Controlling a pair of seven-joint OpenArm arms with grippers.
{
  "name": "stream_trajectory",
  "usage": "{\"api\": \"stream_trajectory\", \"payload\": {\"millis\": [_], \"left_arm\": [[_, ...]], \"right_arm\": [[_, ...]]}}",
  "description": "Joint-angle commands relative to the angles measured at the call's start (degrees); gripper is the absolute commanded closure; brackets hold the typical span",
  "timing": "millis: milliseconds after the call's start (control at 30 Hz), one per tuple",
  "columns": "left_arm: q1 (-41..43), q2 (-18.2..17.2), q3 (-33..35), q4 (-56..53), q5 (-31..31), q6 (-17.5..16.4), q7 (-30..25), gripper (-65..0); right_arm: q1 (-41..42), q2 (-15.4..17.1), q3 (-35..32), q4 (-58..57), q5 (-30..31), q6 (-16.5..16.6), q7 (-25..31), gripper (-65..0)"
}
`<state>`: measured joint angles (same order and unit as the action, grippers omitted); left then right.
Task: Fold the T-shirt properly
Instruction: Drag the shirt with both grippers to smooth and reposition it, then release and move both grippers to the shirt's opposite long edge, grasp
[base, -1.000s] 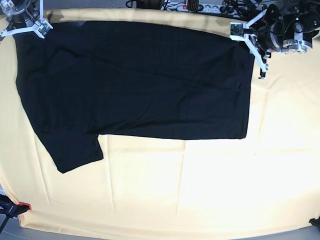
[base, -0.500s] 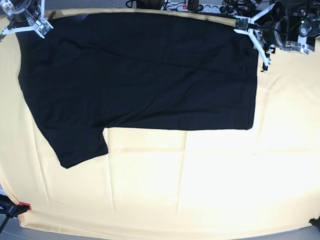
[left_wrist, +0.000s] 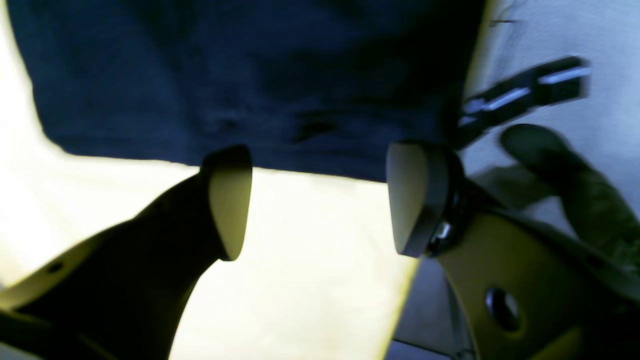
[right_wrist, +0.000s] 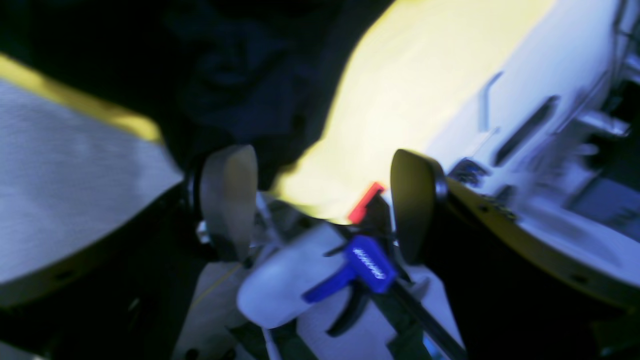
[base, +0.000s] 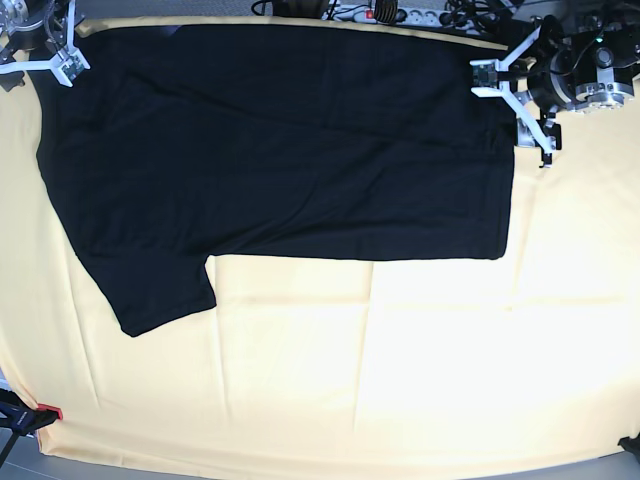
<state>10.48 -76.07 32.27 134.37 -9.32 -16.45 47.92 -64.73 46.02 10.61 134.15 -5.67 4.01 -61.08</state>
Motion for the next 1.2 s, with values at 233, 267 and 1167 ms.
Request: {"api": "stream_trajectory", "payload": {"millis": [233, 267, 1167], "left_arm": [[-0.52, 0.94, -0.48, 0.63, 13.66, 17.97, -0.44, -43.0], [-0.52, 1.86, -0.48, 0.63, 15.56, 20.46, -0.31, -43.0], [-9.9, 43.58, -49.92, -45.59, -29.75, -0.9, -0.98, -42.8]], "right_arm": [[-0.33, 0.5, 0.42, 0.85, -10.56, -10.16, 5.31, -43.5], [-0.11, 0.5, 0.44, 0.85, -10.97, -11.52, 7.34, -43.5], [23.76, 0.35, 0.42, -8.76, 1.22, -10.62, 11.65, -43.5]]}}
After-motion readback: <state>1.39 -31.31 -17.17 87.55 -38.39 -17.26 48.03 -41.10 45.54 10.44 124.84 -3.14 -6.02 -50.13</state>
